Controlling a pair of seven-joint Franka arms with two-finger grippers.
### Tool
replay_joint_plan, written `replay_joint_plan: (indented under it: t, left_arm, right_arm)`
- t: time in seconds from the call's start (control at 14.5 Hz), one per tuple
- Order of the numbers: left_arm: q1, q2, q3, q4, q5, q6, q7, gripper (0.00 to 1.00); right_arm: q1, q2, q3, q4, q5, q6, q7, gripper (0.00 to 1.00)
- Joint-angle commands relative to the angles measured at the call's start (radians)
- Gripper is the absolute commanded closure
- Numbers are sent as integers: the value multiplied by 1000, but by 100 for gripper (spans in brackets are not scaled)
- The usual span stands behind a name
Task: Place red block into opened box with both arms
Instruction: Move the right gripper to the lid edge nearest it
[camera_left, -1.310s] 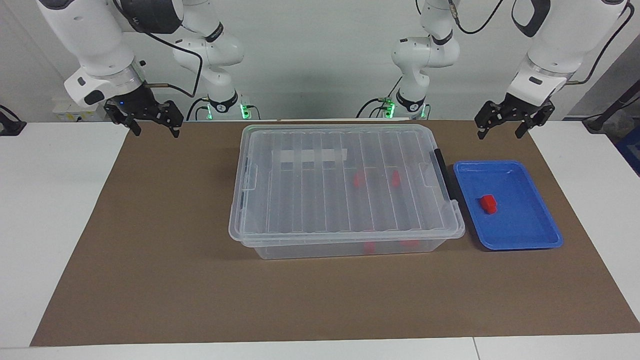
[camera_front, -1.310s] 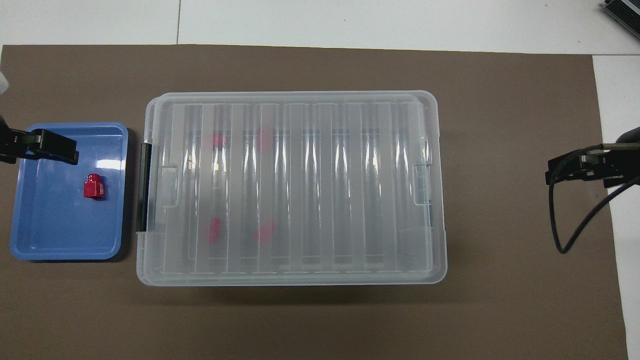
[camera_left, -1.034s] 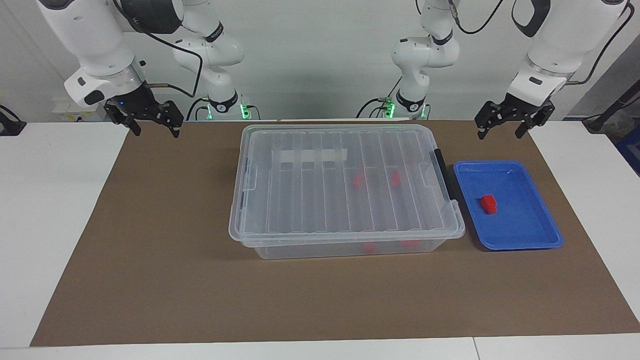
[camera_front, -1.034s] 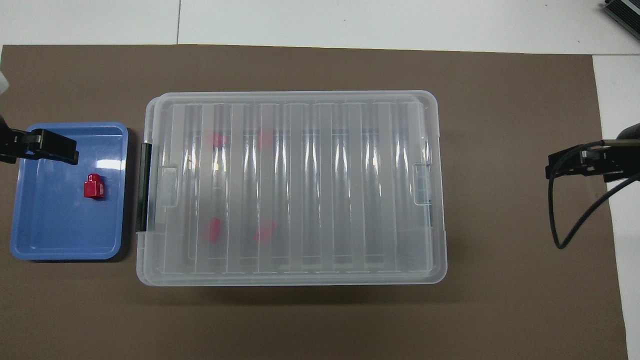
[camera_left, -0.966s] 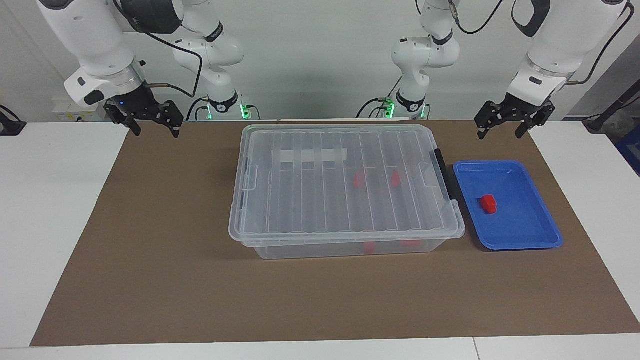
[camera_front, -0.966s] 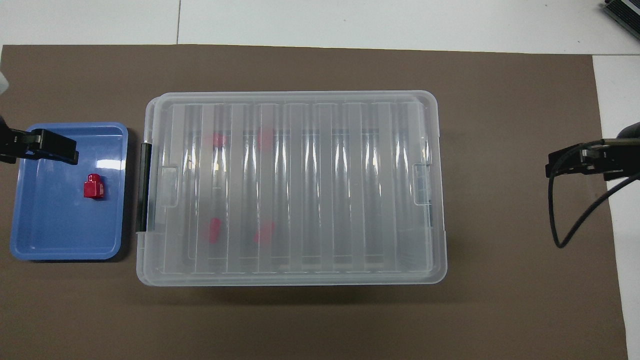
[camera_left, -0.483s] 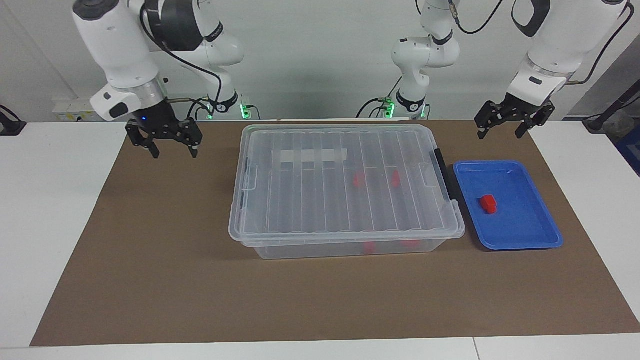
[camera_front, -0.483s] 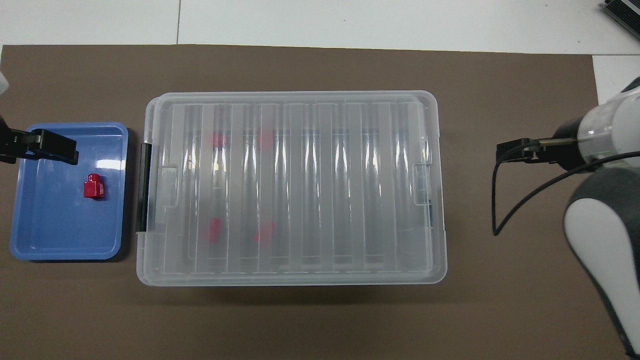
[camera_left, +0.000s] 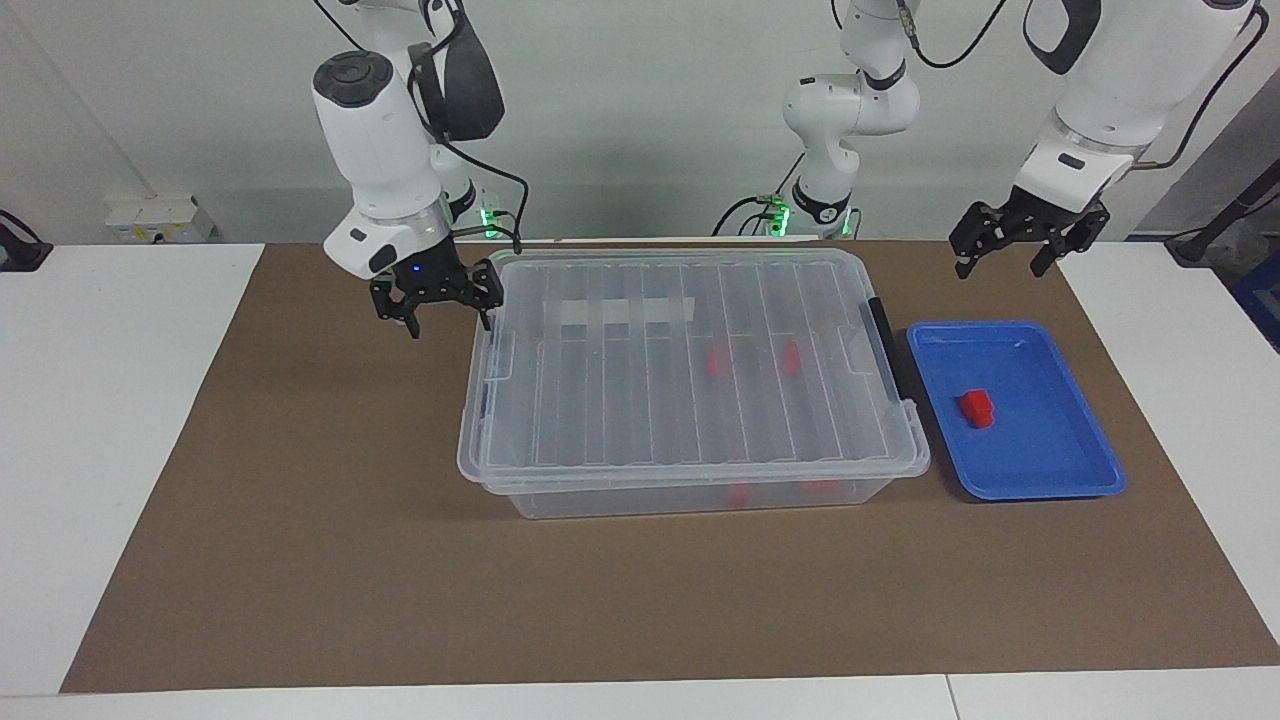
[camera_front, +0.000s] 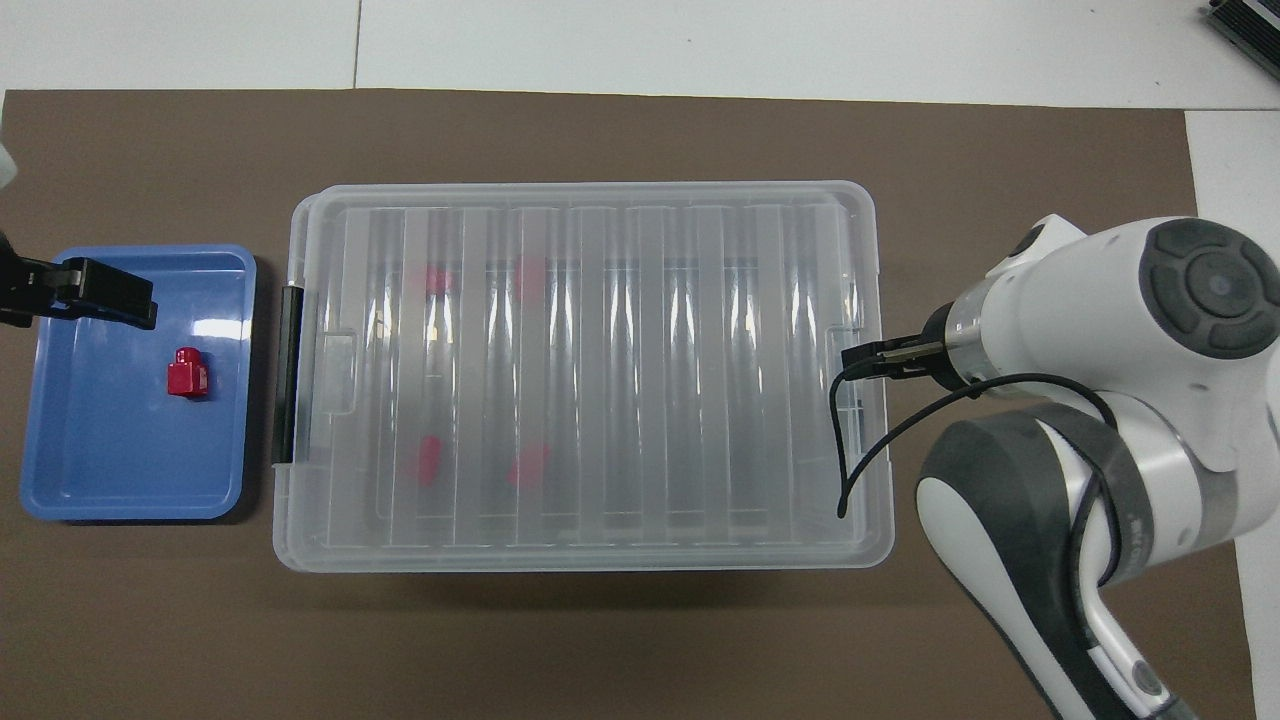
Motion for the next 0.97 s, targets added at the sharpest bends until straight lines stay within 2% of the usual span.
replay_joint_plan:
  t: [0.0, 0.9]
  left_arm:
    - [4, -20, 0, -17, -1, -1, -4, 0]
    - [4, -20, 0, -17, -1, -1, -4, 0]
  right_arm:
    - [-15, -20, 4, -56, 20, 32, -62, 0]
    - [-41, 20, -4, -99, -15, 96, -125, 0]
